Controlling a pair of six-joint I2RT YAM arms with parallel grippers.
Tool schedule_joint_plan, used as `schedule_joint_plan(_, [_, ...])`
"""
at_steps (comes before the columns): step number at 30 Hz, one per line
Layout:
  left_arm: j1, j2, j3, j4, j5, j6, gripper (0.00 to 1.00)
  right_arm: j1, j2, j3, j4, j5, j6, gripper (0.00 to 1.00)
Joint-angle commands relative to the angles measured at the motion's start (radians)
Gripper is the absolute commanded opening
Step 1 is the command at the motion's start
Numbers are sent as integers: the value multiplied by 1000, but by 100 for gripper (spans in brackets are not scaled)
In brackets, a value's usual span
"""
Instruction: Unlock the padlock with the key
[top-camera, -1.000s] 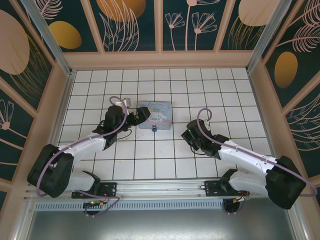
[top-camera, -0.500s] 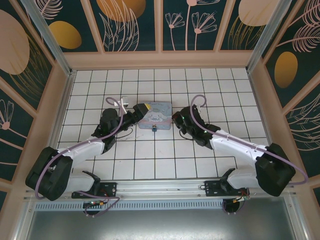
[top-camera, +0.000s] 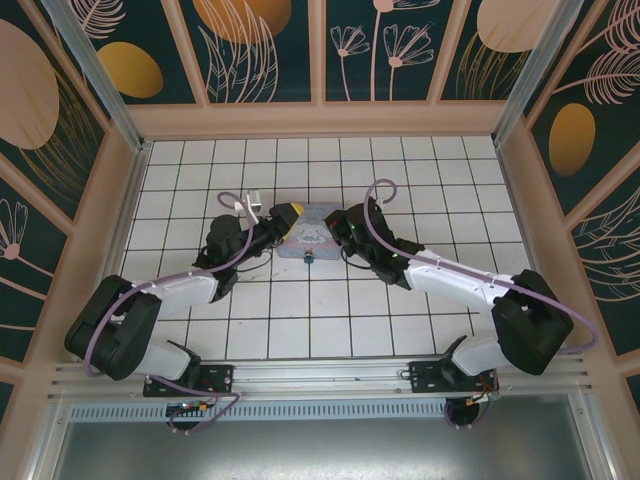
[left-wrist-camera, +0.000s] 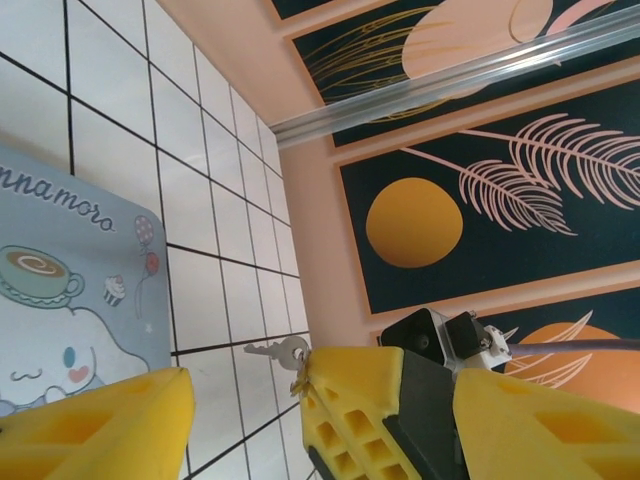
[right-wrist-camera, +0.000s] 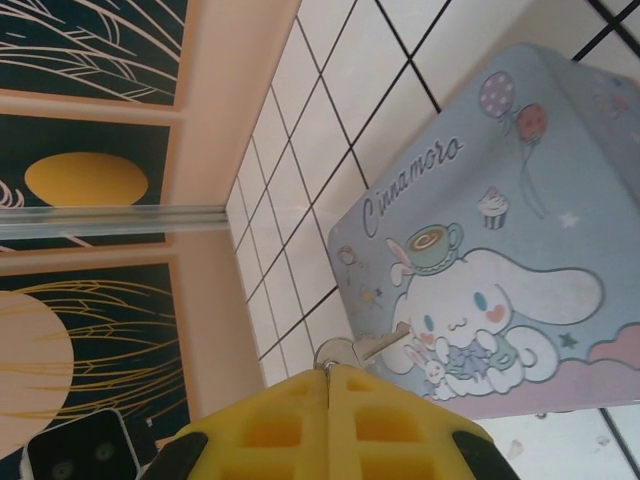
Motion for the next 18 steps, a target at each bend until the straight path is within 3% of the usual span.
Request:
schedule_joint_plan(1, [-13,24,41,96,-9,-30,67,18,19,41,59,0,19,0])
schedule_joint_plan(7, [-32,72,73,106,-9,-37,57,31,42,51,82,-5,24,0])
schedule_joint_plan(18, [-40,120,64,137,-23,-40,51,33,46,43,95,-5,27,0])
